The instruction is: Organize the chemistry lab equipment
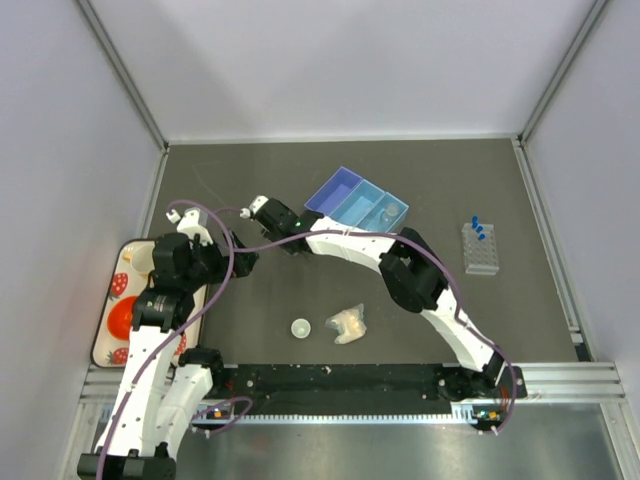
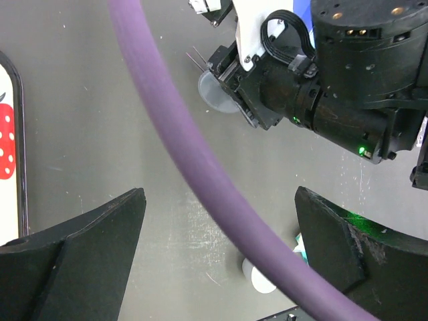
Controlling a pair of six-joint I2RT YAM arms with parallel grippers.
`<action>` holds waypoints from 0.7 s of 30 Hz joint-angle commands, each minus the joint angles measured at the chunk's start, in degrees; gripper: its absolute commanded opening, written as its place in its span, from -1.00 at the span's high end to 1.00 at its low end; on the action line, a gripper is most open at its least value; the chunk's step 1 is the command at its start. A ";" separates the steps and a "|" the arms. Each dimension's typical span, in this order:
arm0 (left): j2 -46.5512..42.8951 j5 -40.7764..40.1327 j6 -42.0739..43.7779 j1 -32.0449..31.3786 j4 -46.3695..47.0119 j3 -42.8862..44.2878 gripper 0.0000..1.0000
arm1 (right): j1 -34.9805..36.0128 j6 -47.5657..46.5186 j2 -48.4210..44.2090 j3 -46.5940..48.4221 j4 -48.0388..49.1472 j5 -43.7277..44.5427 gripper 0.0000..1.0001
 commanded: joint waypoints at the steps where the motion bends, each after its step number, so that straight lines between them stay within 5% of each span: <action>1: -0.62 0.47 1.04 0.30 3.24 -0.50 -0.97 | 0.86 -0.61 0.90 2.27 0.48 4.27 0.42; 5: -0.45 0.56 1.04 0.30 3.33 -0.41 -0.97 | 1.04 -0.53 0.11 1.39 0.48 7.51 0.98; 21: -1.06 0.38 1.04 0.30 3.24 -0.59 -0.97 | 1.65 2.73 -13.77 -2.22 -4.97 13.93 1.00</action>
